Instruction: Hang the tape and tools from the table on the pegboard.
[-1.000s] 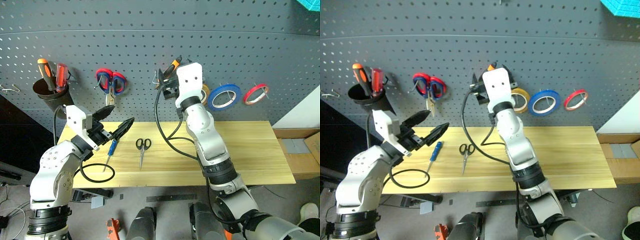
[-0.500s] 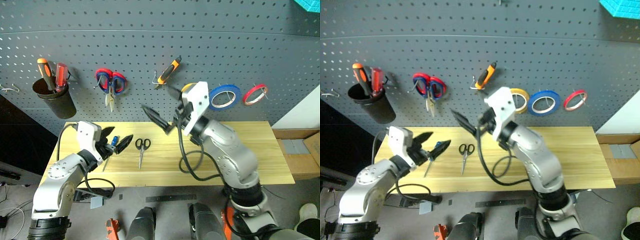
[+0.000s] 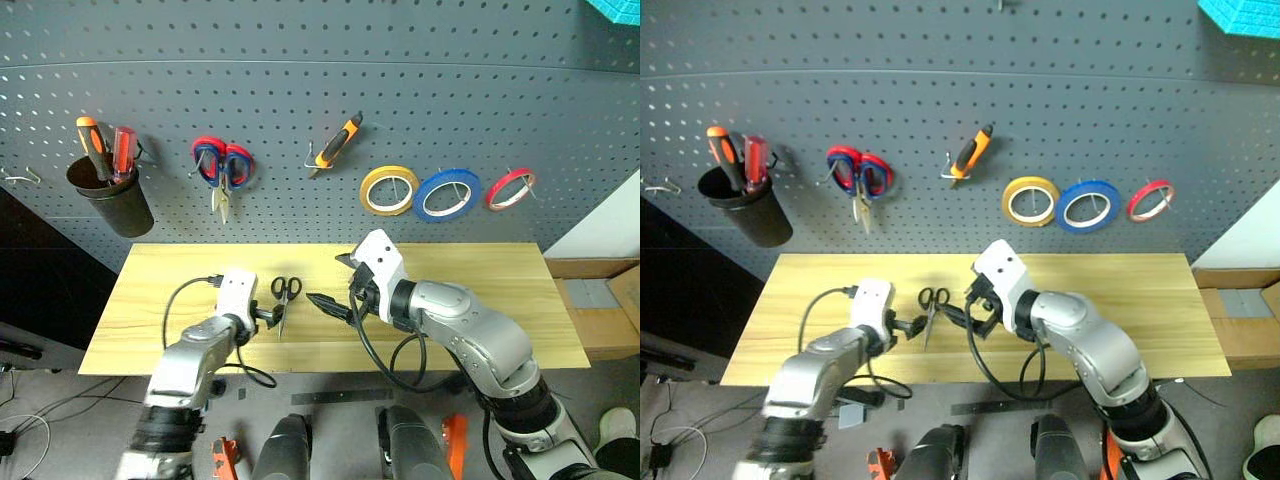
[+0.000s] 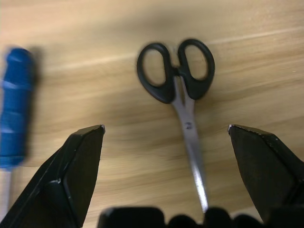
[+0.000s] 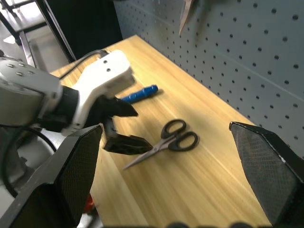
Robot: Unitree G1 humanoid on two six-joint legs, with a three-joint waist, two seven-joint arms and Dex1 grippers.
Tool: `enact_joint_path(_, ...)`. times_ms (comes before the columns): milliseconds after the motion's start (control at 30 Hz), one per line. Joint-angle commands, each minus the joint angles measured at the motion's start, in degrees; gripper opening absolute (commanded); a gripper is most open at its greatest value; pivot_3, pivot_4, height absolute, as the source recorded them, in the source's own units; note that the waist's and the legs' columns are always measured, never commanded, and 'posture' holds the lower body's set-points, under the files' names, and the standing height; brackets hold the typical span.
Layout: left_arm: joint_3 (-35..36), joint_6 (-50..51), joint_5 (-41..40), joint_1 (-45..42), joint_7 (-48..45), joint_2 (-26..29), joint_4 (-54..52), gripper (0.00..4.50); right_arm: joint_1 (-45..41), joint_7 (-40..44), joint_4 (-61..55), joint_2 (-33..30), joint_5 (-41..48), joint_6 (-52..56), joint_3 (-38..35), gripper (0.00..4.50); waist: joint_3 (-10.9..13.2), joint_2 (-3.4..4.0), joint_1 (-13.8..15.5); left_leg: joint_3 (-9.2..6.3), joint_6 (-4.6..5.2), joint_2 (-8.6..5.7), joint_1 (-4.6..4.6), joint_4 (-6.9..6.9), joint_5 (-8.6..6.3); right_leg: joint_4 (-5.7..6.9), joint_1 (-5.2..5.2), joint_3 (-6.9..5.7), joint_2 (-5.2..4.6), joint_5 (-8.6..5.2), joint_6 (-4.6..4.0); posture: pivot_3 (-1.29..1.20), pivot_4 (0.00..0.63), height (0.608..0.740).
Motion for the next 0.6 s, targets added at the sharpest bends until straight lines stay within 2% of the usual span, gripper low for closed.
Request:
enact_joint_path(33,0.01,-0.36,2.16,-2.95,3.08,-2.61,4.06,4.5,0.22,1.19,-3.57,-0.95,0.86,0.18,0.3,4.45,0.0,0.0,0.02,0.0,0.0,0.0,0.0,-0.01,0.0,0.0,0.01,-0.01,0.0,0.0,0.0,0.0,0.236,0.74)
enact_joint_path(400,1.19,-2.96,4.0,-7.71,6.93,-9.13,13.68,4.5,0.23,1.86,-4.34,-2.75,0.7,0.85,0.83,4.45,0.02,-0.03,0.03,0.0,-0.01,-0.02,-0.03,0.01,-0.01,-0.08,0.03,-0.01,-0.02,0.0,0.0,-0.03,0.243,0.74)
enact_joint_path(500,2.41,-3.58,4.15,-7.77,7.88,-9.68,14.6,3.92,-0.13,2.39,-4.06,-3.56,0.74,0.93,0.91,4.5,0.02,-0.02,-0.04,0.0,-0.02,-0.01,-0.02,0.0,-0.01,-0.08,0.04,-0.02,-0.02,0.0,0.0,-0.03,0.243,0.74)
enact_joint_path(600,3.61,-4.18,4.25,-8.0,8.83,-10.01,15.82,2.86,-0.67,2.87,-3.62,-4.45,0.47,1.03,1.06,4.5,0.02,-0.02,-0.05,0.0,-0.02,-0.01,-0.01,0.0,-0.01,-0.07,0.04,-0.03,-0.02,0.0,0.01,-0.04,0.242,0.74)
